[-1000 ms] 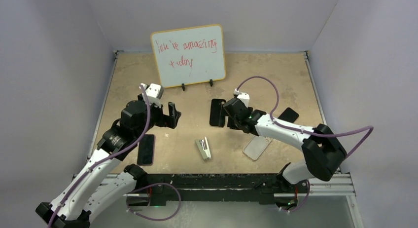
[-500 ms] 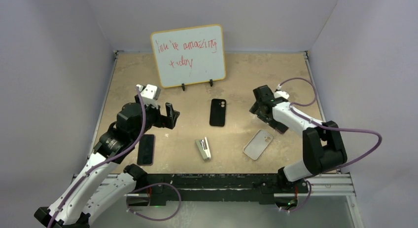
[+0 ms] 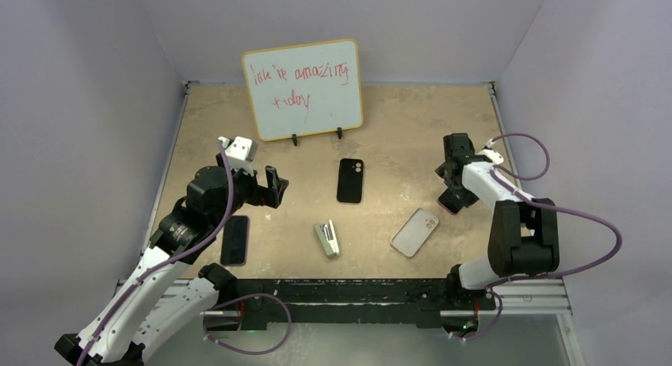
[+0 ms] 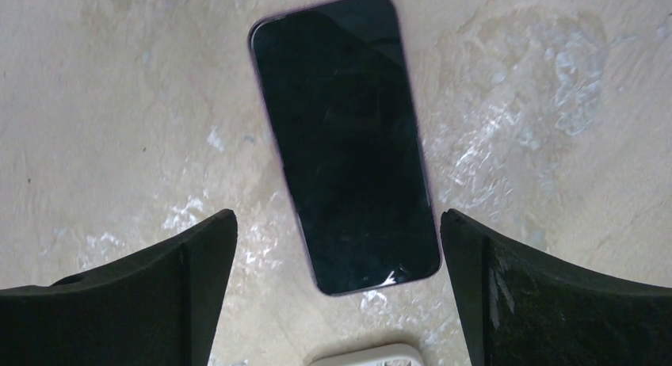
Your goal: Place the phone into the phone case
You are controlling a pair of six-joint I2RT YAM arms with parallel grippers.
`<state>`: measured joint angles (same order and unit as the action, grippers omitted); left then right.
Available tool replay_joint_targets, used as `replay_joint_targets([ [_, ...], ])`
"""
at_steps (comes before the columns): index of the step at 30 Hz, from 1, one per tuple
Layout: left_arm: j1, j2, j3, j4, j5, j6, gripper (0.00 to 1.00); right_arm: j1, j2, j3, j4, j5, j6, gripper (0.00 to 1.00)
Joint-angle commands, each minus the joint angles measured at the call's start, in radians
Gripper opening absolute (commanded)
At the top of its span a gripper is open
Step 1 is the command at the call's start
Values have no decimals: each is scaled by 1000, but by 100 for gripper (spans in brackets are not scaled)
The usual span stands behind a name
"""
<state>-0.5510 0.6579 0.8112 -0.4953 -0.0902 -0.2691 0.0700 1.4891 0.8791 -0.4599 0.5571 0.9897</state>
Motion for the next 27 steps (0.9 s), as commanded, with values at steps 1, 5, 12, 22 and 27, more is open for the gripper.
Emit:
replay_joint_targets([
  [1,0,-7,-3,22,10,11,96,-59,17,-14,38,-3,-33,99],
  [5,-1,-11,-2,22,10,13,96,-103,56,-32,109,-76,-98,99],
  [12,-1,-11,-4,23,10,13,96,-113,127,-17,87,-100,-105,99],
  [22,0,-10,-5,21,6,11,96,-113,126,-58,140,-146,-129,84],
  [27,-1,0,-11,24,-2,10,95,-79,57,-132,223,-218,-160,73],
])
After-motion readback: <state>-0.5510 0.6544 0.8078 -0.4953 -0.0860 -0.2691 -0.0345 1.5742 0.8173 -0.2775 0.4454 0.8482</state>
